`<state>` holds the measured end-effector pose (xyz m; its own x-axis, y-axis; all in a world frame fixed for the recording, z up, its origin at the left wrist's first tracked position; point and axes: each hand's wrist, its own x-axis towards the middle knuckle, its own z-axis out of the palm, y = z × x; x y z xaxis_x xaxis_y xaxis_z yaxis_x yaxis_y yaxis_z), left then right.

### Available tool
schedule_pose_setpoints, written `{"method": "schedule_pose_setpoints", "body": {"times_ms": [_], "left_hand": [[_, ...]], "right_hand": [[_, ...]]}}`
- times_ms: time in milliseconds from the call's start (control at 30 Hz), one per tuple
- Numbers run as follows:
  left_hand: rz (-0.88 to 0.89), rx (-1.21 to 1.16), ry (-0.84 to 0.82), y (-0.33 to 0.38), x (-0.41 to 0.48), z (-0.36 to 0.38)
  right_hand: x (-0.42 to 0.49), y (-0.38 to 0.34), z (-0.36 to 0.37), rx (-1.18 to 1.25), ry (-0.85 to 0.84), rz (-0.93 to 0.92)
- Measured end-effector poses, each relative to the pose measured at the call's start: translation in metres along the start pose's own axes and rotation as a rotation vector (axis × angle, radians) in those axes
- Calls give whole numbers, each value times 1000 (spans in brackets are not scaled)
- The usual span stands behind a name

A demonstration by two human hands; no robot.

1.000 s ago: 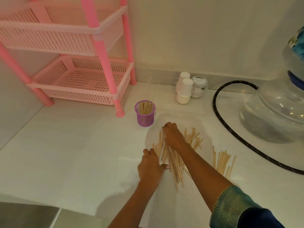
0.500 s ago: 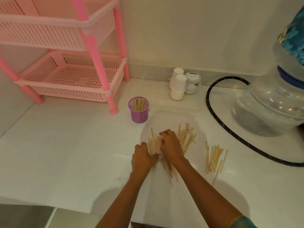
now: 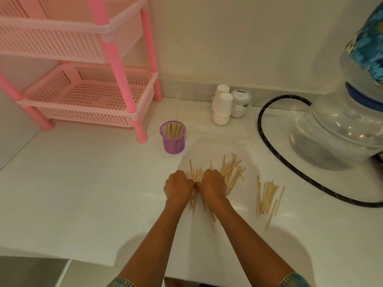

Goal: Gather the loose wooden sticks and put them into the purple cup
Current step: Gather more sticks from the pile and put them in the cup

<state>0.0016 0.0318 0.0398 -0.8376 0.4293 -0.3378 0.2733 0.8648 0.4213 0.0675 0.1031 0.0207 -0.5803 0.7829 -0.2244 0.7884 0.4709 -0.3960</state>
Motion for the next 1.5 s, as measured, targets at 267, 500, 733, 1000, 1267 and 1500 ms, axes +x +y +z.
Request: {"method": "schedule_pose_setpoints", "body": {"times_ms": [267,500,733,1000,1267,1500], "left_hand": [[53,15,20,3,0,1],[53,34,40,5,-4,1],[51,15,37,13,-2,5],[-26,-123,3,16,2,7],[-29,-155,20,18,2,8],[51,-84,74,20,1,7]], "right_hand": [[3,3,-7,0,-4,20],[0,6,-6,-32,-4,-3],[-3,0,-3,-17,0,-34],[10,-1,-5,77,-80,43],[10,-1,-5,126,-87,61],[7,-4,-10,39,-42,-9]]}}
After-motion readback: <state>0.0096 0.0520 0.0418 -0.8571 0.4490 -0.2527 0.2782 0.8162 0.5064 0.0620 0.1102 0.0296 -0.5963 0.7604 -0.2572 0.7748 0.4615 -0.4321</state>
